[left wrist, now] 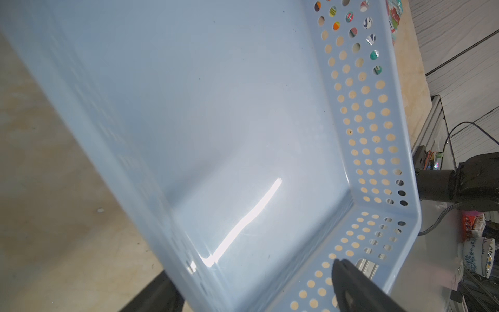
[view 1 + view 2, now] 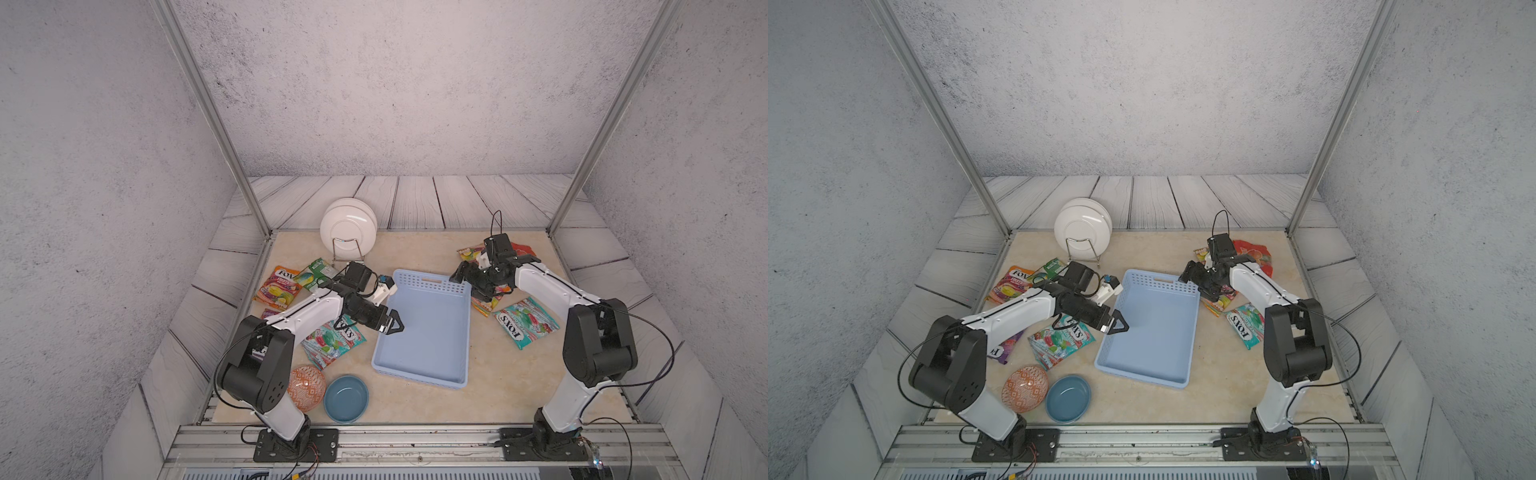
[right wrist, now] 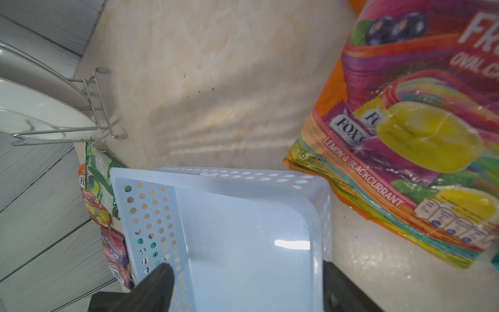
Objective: Put the candies in the basket
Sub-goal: Adjust the basket at the center of the board.
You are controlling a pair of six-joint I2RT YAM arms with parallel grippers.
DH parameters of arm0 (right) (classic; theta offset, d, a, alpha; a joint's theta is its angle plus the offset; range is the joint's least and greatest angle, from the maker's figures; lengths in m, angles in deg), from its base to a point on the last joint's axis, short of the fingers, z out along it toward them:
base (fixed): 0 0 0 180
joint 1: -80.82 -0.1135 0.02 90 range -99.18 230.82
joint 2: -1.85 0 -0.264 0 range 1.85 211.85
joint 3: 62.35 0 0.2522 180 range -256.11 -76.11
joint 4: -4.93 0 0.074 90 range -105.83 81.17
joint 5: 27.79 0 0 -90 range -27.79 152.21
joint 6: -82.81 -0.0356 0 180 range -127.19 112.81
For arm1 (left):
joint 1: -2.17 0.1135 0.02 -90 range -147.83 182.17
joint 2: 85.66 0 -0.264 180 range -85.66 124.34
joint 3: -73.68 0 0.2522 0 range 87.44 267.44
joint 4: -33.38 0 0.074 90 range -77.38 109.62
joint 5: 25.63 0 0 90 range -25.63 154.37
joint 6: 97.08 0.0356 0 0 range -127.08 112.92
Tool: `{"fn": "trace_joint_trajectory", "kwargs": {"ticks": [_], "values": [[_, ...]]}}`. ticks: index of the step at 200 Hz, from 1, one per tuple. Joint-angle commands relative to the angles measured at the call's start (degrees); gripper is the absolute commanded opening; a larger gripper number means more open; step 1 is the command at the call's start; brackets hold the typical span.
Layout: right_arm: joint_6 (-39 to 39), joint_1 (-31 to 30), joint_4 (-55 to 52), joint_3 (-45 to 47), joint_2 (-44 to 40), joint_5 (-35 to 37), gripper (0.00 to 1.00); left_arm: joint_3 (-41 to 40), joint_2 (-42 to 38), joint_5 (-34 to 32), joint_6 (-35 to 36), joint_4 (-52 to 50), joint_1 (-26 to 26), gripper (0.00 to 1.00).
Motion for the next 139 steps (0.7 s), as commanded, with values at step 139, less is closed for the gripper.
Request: {"fn": "trace_joint_trajectory", "kwargs": {"ticks": [139], "values": [[9.96, -0.61, -13.06, -18.00, 11.44, 3.11, 0.84, -1.40, -2.32, -1.17, -1.27, 1.08, 1.51, 0.97]]}}
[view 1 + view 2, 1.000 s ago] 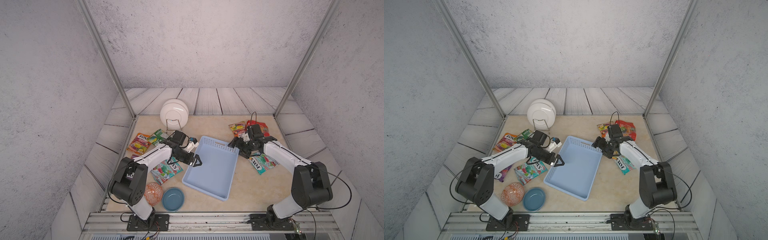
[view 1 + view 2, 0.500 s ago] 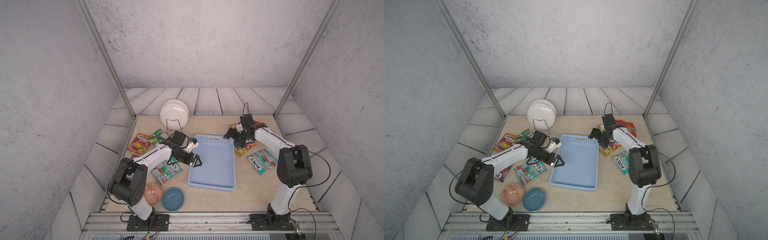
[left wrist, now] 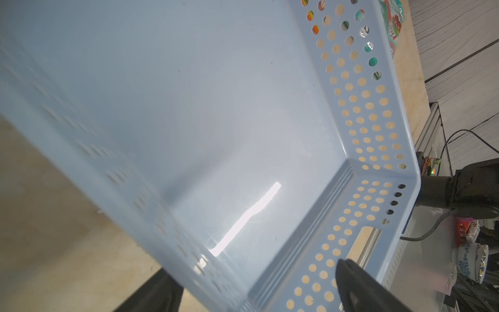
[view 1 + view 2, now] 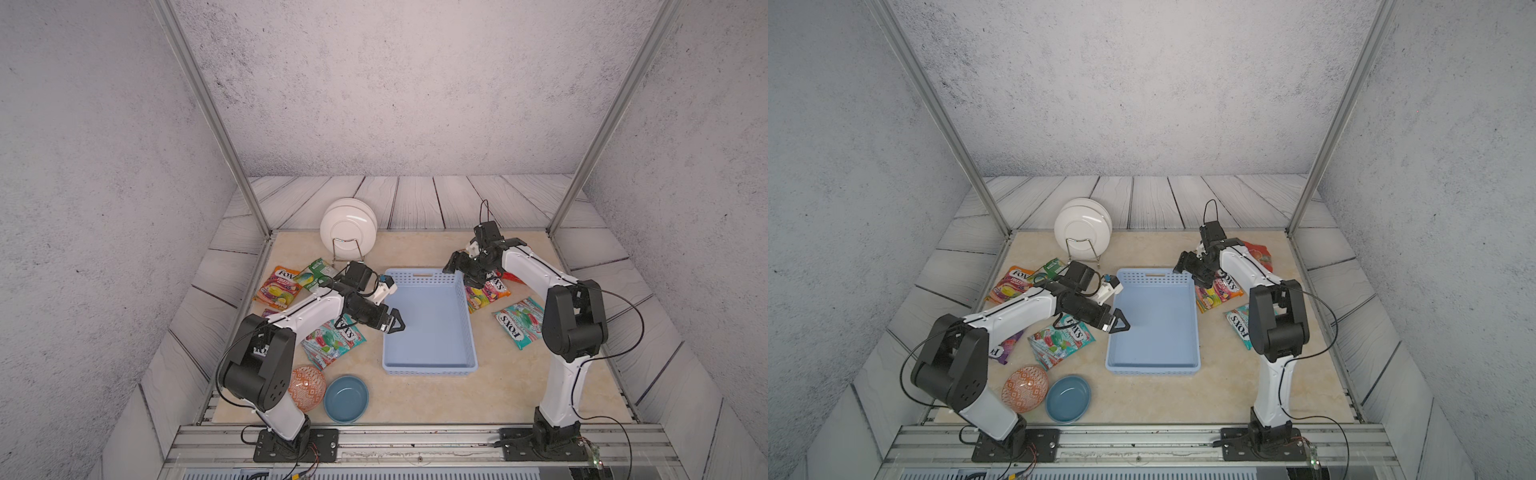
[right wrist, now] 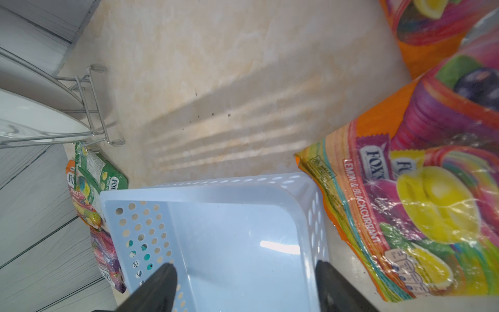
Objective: Put the candies in the basket
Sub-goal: Adjust the basket at the center of the board, then pick up the candy at the center of the board.
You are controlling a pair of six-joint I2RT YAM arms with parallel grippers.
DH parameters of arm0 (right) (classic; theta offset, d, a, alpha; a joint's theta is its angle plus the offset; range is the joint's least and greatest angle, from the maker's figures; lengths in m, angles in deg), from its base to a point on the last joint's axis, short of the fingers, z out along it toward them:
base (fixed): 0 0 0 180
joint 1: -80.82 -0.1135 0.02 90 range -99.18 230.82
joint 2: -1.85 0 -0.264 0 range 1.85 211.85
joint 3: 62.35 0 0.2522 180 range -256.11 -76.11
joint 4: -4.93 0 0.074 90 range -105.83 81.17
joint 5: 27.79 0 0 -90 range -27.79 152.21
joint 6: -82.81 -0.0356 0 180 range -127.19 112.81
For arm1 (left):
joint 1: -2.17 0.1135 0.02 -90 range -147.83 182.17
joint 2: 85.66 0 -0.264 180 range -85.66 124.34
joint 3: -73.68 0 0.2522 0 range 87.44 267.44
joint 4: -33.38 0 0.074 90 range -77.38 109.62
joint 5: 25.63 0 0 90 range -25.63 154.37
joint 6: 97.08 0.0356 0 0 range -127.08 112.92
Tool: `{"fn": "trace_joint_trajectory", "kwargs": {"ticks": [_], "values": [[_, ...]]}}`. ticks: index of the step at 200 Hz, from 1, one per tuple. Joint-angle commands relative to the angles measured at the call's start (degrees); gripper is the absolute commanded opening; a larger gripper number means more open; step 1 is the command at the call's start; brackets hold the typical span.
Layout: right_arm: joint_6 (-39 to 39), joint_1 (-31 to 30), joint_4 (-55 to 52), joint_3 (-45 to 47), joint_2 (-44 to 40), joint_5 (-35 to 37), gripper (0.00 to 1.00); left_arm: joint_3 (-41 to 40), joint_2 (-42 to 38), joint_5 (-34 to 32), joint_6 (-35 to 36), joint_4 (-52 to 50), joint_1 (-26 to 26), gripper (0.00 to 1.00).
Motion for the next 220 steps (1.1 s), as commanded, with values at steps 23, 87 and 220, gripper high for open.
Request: {"fn": "trace_joint_trajectory", "kwargs": {"ticks": [23, 87, 220], "values": [[7.54, -0.23, -9.79, -3.60, -2.61, 6.68, 0.84, -2.44, -4.24, -1.11, 0.35, 0.80, 1.36, 0.98], [13.96, -0.26, -16.03, 2.18, -15.09, 22.83, 0.84, -6.29, -11.86, -3.76, 3.25, 2.84, 2.24, 0.99], [16.02, -0.13, -11.31, 22.43, -19.21, 38.46, 0.69, -10.46, -26.36, -11.96, 13.31, 4.95, 13.89, 0.98]]}}
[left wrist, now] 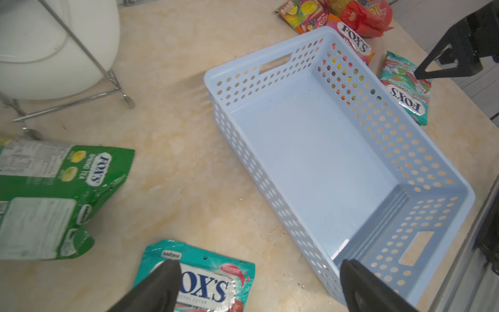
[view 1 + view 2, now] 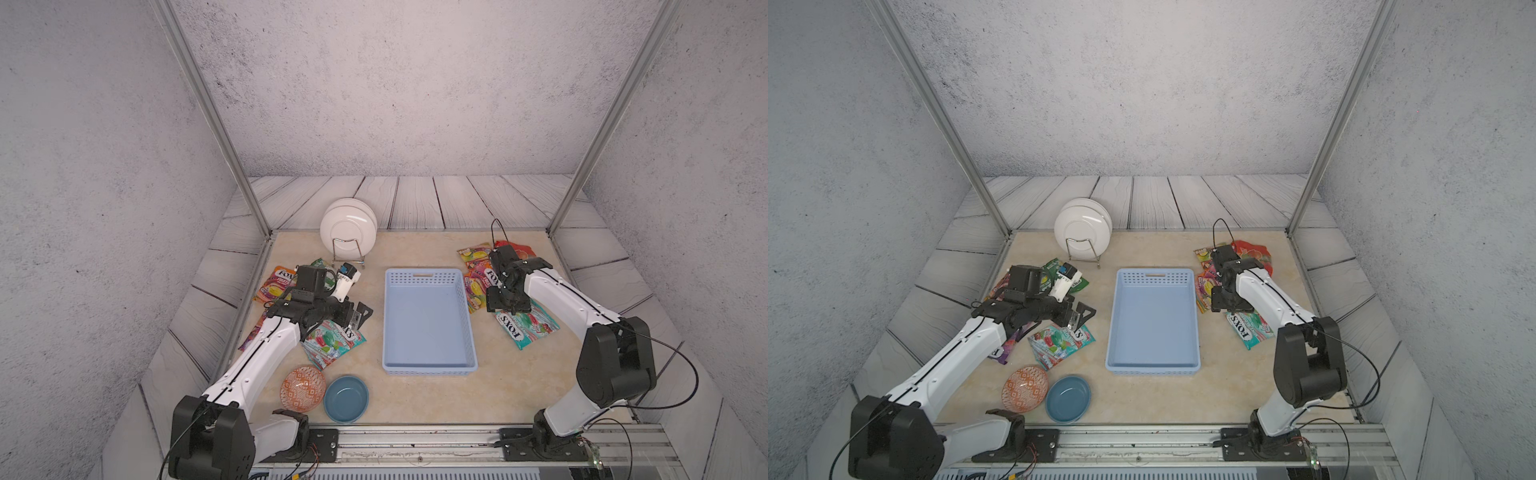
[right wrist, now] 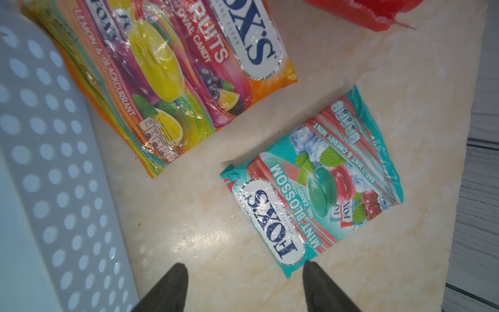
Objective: Put the candies in the basket
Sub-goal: Pick up the candy at the center of the board.
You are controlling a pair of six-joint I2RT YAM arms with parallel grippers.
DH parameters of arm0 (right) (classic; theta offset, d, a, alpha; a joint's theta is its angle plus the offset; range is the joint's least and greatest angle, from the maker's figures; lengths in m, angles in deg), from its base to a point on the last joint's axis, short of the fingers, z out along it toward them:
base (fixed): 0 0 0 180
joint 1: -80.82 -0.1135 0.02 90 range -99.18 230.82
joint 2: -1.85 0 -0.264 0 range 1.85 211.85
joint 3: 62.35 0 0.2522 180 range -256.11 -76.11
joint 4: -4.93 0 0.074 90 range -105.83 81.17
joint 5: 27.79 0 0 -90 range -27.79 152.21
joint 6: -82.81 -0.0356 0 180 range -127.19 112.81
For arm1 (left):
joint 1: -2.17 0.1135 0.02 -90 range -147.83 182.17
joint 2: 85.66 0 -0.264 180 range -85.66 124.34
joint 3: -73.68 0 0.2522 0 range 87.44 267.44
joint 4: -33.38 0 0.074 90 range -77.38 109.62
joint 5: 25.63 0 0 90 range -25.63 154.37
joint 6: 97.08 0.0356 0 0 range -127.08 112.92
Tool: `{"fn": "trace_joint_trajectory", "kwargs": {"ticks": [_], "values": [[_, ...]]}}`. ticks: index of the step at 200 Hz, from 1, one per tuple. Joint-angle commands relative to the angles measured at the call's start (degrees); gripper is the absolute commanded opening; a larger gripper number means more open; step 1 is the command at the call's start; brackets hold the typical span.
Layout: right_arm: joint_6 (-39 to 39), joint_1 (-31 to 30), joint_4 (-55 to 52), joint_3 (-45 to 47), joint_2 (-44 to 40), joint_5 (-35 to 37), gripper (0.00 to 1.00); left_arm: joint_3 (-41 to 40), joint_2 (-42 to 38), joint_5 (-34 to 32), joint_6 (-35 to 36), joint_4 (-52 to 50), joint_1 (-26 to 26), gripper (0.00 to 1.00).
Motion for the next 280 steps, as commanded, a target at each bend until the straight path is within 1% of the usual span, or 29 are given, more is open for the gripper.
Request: {"fn": "trace_joint_trajectory", "kwargs": {"ticks": [1, 26, 52, 65, 73, 86, 102, 115, 146, 162, 185, 196, 209, 227, 249, 254, 268, 280], "values": [[0.82, -0.08, 2.45, 2.11, 1.34, 2.86, 0.69, -0.26, -1.61, -2.59, 2.60, 0.86, 1.30, 0.98], [1.44, -0.07, 2.36, 3.01, 3.58, 6.30, 0.64, 0.91, -1.54, -3.21, 1.77, 0.02, 3.18, 0.98], [3.10, -0.10, 5.73, 5.84, 4.85, 6.18, 0.62, 0.69, -2.19, -5.67, 1.03, 1.38, 3.82, 0.98], [3.33, -0.08, 5.07, 5.41, 6.40, 7.50, 0.60, 0.97, -1.82, -6.14, 0.66, 1.34, 4.37, 0.98], [3.32, -0.11, 4.54, 5.17, 7.09, 7.69, 0.57, 1.43, -1.55, -6.42, 0.25, 1.07, 4.71, 0.98], [3.41, -0.20, 5.47, 5.89, 7.73, 7.44, 0.57, 1.35, -1.81, -7.11, 0.05, 1.34, 4.93, 0.98], [3.29, -0.18, 5.97, 6.07, 9.04, 7.86, 0.56, 0.93, -2.20, -6.81, 0.14, 1.97, 5.01, 0.98], [3.29, -0.20, 4.74, 5.12, 10.57, 8.62, 0.51, 1.35, -1.94, -6.70, -0.01, 1.32, 5.39, 0.98], [3.11, -0.17, 5.80, 5.95, 12.21, 9.93, 0.50, 0.90, -2.54, -6.16, -0.44, 2.01, 5.67, 0.98], [3.12, -0.17, 4.55, 4.90, 13.91, 10.41, 0.46, 1.49, -2.08, -6.11, -0.38, 1.14, 6.02, 0.98], [3.11, -0.20, 5.38, 5.88, 15.00, 11.09, 0.44, 1.40, -2.39, -6.86, -0.86, 1.75, 6.11, 0.98], [3.36, -0.24, 5.75, 5.64, 15.66, 9.60, 0.38, 1.18, -2.53, -6.11, -0.80, 2.04, 6.16, 0.98], [3.31, -0.27, 4.57, 4.77, 16.64, 10.18, 0.31, 1.67, -2.08, -6.12, -0.61, 1.16, 6.32, 0.98], [3.63, -0.26, 4.93, 5.75, 16.29, 10.58, 0.16, 1.64, -2.17, -7.13, -1.11, 1.49, 6.30, 0.98], [3.73, -0.29, 4.12, 4.67, 15.95, 8.86, 0.02, 1.41, -2.26, -5.64, -0.85, 1.75, 6.38, 0.98], [3.64, -0.37, 3.29, 4.14, 15.80, 8.84, 0.00, 1.74, -2.09, -5.86, -0.78, 1.28, 6.42, 0.98], [3.78, -0.43, 2.54, 4.00, 14.28, 8.29, 0.00, 2.25, -2.06, -7.10, -1.13, 0.83, 6.50, 0.98], [3.94, -0.44, 3.04, 4.53, 12.49, 7.87, 0.00, 1.57, -2.54, -6.58, -1.14, 1.87, 6.51, 0.98]]}}
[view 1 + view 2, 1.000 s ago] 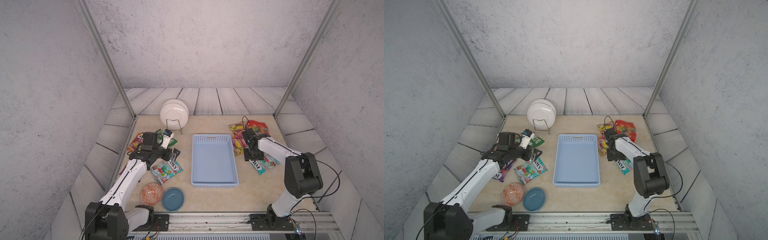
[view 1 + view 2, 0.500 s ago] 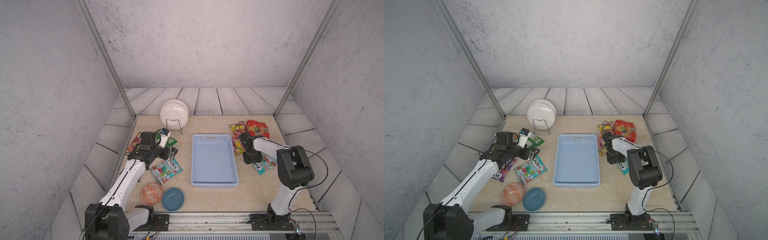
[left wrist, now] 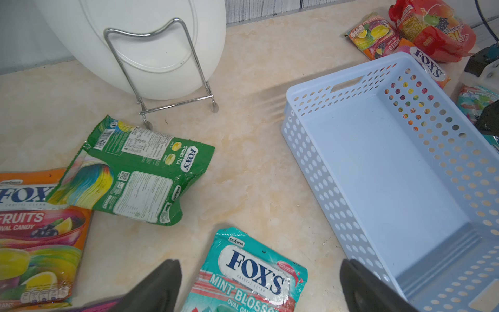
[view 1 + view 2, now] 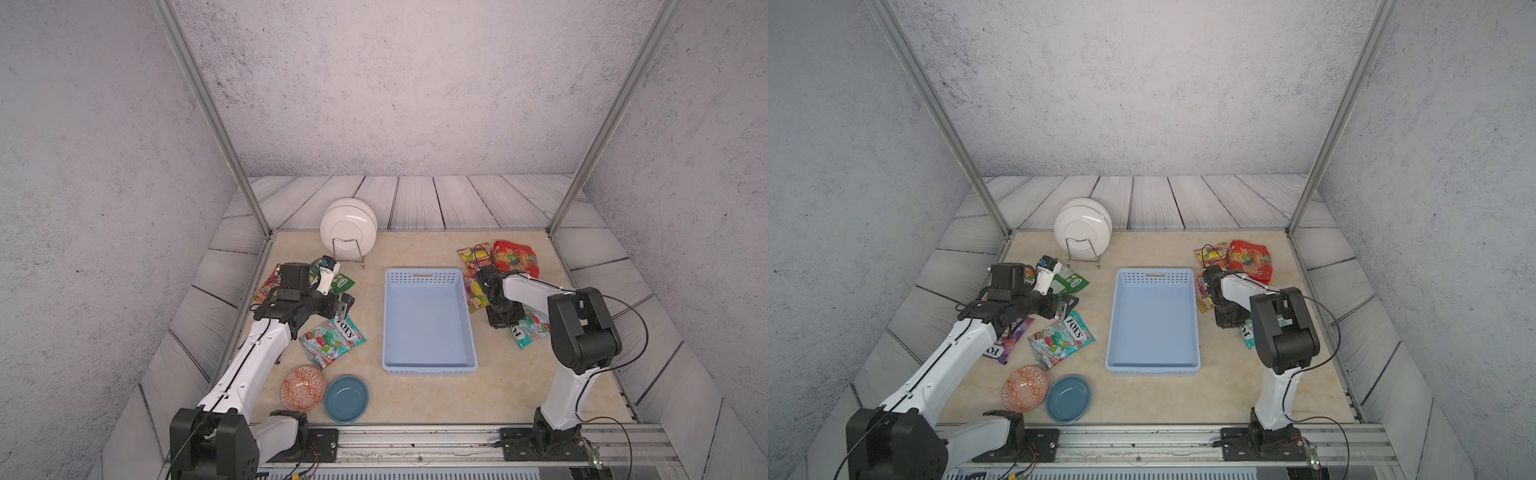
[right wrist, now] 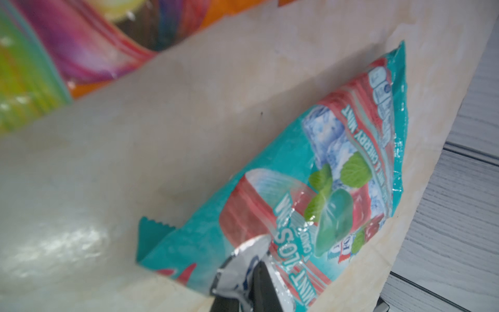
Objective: Put the candies in the basket
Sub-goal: Pick up the candy at the center of the board.
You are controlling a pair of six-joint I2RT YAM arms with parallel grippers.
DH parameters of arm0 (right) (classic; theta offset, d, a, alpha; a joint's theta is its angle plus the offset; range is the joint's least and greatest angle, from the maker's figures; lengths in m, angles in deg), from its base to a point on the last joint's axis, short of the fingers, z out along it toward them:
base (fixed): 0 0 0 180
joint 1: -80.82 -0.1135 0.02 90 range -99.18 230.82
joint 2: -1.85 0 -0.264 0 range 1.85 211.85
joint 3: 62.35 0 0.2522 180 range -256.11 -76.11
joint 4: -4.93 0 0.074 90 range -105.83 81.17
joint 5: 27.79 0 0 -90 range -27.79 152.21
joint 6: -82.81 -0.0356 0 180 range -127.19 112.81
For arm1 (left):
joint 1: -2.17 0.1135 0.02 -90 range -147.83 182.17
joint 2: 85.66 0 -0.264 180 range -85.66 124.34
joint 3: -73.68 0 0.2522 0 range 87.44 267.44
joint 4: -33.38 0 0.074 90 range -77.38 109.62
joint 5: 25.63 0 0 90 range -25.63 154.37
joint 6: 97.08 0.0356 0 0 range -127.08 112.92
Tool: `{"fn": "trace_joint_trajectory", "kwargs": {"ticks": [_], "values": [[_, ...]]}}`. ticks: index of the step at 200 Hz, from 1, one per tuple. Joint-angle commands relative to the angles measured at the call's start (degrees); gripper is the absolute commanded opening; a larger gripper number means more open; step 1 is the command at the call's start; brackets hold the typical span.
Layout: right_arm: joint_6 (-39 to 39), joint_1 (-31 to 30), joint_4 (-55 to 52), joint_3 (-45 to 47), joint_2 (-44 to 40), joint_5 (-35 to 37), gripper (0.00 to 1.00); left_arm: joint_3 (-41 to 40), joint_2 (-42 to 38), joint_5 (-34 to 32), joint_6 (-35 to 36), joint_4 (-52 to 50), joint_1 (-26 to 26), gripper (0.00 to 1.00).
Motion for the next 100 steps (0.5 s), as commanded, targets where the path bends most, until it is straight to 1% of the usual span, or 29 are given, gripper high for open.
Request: {"fn": "trace_joint_trajectory", "kwargs": {"ticks": [1, 13, 23, 35, 46, 60, 73, 85, 100], "values": [[0.09, -0.15, -1.14, 0.09, -1.68, -4.03, 0.00, 1.17, -1.04, 0.11, -0.42, 0.78, 0.67, 0.98], [-0.10, -0.04, -2.27, -0.50, -2.56, -4.43, 0.00, 1.05, -1.05, 1.17, -0.05, 0.61, 0.67, 0.98], [-0.67, -0.15, -4.31, -1.80, -2.97, -5.35, 0.00, 1.62, -0.69, 0.76, 0.11, -0.18, 0.76, 0.98], [-0.97, -0.15, -5.31, -2.43, -4.30, -7.36, 0.00, 1.72, -0.74, -0.02, -0.15, -0.33, 0.85, 0.98], [-0.74, -0.09, -5.17, -2.64, -5.91, -9.12, 0.00, 1.20, -1.24, 0.57, -0.02, 0.46, 0.85, 0.98], [-0.76, -0.12, -7.54, -4.53, -7.16, -9.22, 0.00, 1.06, -1.24, 1.63, 0.70, 0.43, 0.83, 0.98], [-1.33, -0.15, -10.24, -6.54, -8.39, -9.96, 0.00, 1.65, -0.96, 0.83, 0.93, -0.60, 0.85, 0.98], [-1.66, -0.14, -10.52, -7.04, -10.44, -12.60, 0.00, 1.47, -1.19, 0.32, 0.84, -0.40, 0.85, 0.98], [-1.64, -0.16, -10.59, -7.91, -12.43, -15.52, 0.00, 0.65, -1.69, 1.55, 0.99, 0.63, 0.91, 0.98]]}}
